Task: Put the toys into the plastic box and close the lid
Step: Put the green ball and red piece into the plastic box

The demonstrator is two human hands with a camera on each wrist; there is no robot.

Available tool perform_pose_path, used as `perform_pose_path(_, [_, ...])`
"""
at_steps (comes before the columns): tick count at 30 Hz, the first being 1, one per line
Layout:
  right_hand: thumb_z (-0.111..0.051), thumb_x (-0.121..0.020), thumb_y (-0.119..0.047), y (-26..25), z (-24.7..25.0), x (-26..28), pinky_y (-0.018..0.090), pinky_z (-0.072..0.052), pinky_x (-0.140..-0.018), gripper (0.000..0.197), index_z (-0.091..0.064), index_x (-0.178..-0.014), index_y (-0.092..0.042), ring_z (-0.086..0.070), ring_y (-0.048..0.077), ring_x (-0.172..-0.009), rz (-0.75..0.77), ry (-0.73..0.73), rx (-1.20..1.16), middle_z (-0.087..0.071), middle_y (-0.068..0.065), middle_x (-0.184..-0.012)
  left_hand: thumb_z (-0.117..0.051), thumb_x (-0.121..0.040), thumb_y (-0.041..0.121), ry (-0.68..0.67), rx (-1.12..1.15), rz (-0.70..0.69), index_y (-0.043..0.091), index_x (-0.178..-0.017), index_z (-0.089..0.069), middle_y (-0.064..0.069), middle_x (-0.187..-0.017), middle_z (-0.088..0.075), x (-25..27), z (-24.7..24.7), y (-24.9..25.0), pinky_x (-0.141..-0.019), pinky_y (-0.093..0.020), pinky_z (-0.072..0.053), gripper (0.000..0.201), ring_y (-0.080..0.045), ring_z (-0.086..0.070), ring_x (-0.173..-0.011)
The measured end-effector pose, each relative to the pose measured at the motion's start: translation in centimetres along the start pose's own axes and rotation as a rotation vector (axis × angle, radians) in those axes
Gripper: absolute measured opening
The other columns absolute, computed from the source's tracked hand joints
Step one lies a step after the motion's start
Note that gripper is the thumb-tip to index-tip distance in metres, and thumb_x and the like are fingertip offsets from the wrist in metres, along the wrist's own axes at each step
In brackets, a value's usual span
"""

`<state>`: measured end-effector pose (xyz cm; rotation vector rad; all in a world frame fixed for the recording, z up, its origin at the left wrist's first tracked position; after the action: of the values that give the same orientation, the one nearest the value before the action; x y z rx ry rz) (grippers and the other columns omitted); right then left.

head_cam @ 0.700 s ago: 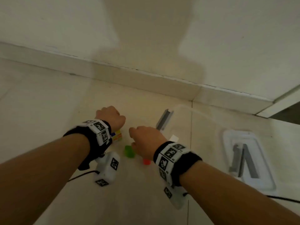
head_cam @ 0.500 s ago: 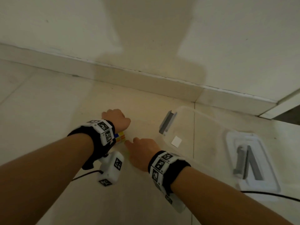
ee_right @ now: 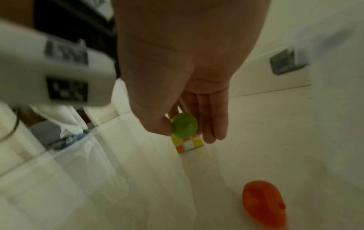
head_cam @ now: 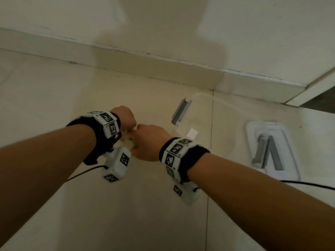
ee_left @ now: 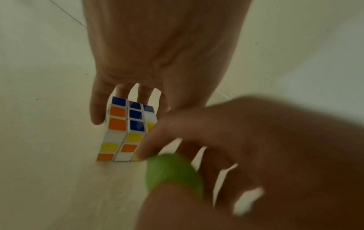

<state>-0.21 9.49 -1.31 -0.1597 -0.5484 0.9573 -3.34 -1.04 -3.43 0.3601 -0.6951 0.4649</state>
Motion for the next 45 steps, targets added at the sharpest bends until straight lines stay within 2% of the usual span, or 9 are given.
perform_pose_path(4, [-0.056, -0.092, -0.037, 0.4, 4.5, 3.7, 0.033, -0.050, -0.068, 0.031, -0.068, -0.113, -0.018, -0.061, 0.021, -0.078, 0.094, 0.210, -0.150, -0.066, 0.003, -0.091, -0.053, -0.094, 0.014, -0.010, -0.001, -0.023, 0.009, -0.093, -0.055, -0.012, -0.088, -0.054, 0.7, 0.2, 0.3, -0.057, -0.030, -0.042, 0.006, -0.020, -0.045, -0.061])
perform_pose_path(6, [-0.058, -0.088, -0.038, 2.3, 6.6, 6.0, 0.034, -0.052, -0.070, 0.028, -0.067, -0.108, -0.020, -0.061, 0.018, -0.077, 0.087, 0.351, -0.207, -0.068, 0.000, -0.089, -0.056, -0.095, 0.019, -0.027, -0.005, -0.028, 0.008, -0.117, -0.061, -0.016, -0.113, -0.059, 1.0, 0.1, 0.2, -0.077, -0.036, -0.049, 0.026, -0.028, -0.059, -0.088])
perform_pose_path(9, [-0.063, -0.084, -0.039, 7.1, 8.1, 8.7, 0.028, -0.052, -0.067, 0.027, -0.063, -0.107, -0.023, -0.059, 0.009, -0.071, -0.035, 0.455, -0.226, -0.067, -0.007, -0.089, -0.065, -0.091, 0.025, -0.029, -0.085, -0.024, 0.012, -0.143, -0.048, -0.011, -0.144, -0.047, 1.2, -0.2, -0.1, -0.092, -0.036, -0.047, 0.056, -0.032, -0.053, -0.124])
perform_pose_path(13, [-0.069, -0.085, -0.037, 13.0, 6.4, 10.5, 0.022, -0.045, -0.065, 0.028, -0.061, -0.107, -0.023, -0.055, 0.000, -0.070, -0.214, 0.302, -0.172, -0.067, -0.006, -0.097, -0.068, -0.088, 0.020, -0.019, -0.166, -0.053, 0.014, -0.138, -0.051, -0.010, -0.144, -0.048, 1.5, -0.5, 0.2, -0.093, -0.035, -0.049, 0.053, -0.031, -0.054, -0.122])
perform_pose_path(18, [-0.071, -0.085, -0.034, 16.1, 3.1, 9.7, 0.038, -0.054, -0.081, 0.034, -0.060, -0.114, -0.022, -0.061, 0.021, -0.090, -0.365, 0.058, -0.033, -0.066, 0.002, -0.113, -0.068, -0.089, 0.024, -0.045, -0.131, -0.088, 0.016, -0.142, -0.047, -0.009, -0.146, -0.044, 1.9, -0.7, 1.3, -0.088, -0.032, -0.050, 0.057, -0.030, -0.055, -0.121])
perform_pose_path(32, [-0.074, -0.087, -0.032, 15.9, 3.1, 5.9, 0.029, -0.041, -0.095, 0.042, -0.063, -0.126, -0.022, -0.055, 0.020, -0.118, -0.335, -0.088, -0.071, -0.059, -0.002, -0.132, -0.057, -0.093, 0.039, -0.032, -0.109, -0.151, 0.017, -0.144, -0.045, -0.008, -0.147, -0.047, 1.2, -1.8, 1.6, -0.104, -0.037, -0.042, 0.057, -0.028, -0.050, -0.128])
perform_pose_path(36, [-0.055, -0.098, -0.024, 14.4, 5.0, 6.0, 0.029, -0.050, -0.091, 0.028, -0.067, -0.123, -0.020, -0.062, 0.015, -0.105, -0.354, -0.164, -0.177, -0.065, -0.003, -0.127, -0.053, -0.095, 0.040, 0.059, -0.042, -0.164, 0.019, -0.139, -0.052, -0.009, -0.143, -0.052, 1.6, -1.0, 2.6, -0.098, -0.037, -0.047, 0.049, -0.030, -0.056, -0.120])
perform_pose_path(40, [-0.060, -0.093, -0.050, 12.3, 5.6, 7.1, 0.040, -0.061, -0.082, 0.040, -0.068, -0.113, -0.017, -0.072, 0.016, -0.092, -0.410, -0.348, -0.366, -0.073, -0.003, -0.106, -0.049, -0.097, 0.038, 0.156, 0.074, -0.212, 0.018, -0.133, -0.058, -0.007, -0.141, -0.055, 2.3, 0.5, 4.8, -0.099, -0.037, -0.046, 0.043, -0.028, -0.055, -0.122])
perform_pose_path(45, [-0.075, -0.084, -0.038, 9.7, 5.5, 7.9, 0.031, -0.062, -0.063, 0.030, -0.072, -0.088, -0.008, -0.074, 0.014, -0.066, -0.258, -0.311, 0.001, -0.076, 0.003, -0.078, -0.053, -0.096, 0.034, 0.030, -0.061, -0.154, 0.013, -0.138, -0.055, -0.008, -0.141, -0.055, 2.4, -0.6, 5.1, -0.099, -0.035, -0.045, 0.047, -0.028, -0.055, -0.123])
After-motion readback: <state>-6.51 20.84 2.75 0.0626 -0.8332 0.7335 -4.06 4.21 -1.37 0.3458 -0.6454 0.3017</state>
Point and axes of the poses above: each hand's wrist, its own x-axis away from the middle knuckle, its own z-axis out of the back of the hand, y = z × x, the point moved 5 cm from there along -x, towards the middle knuckle
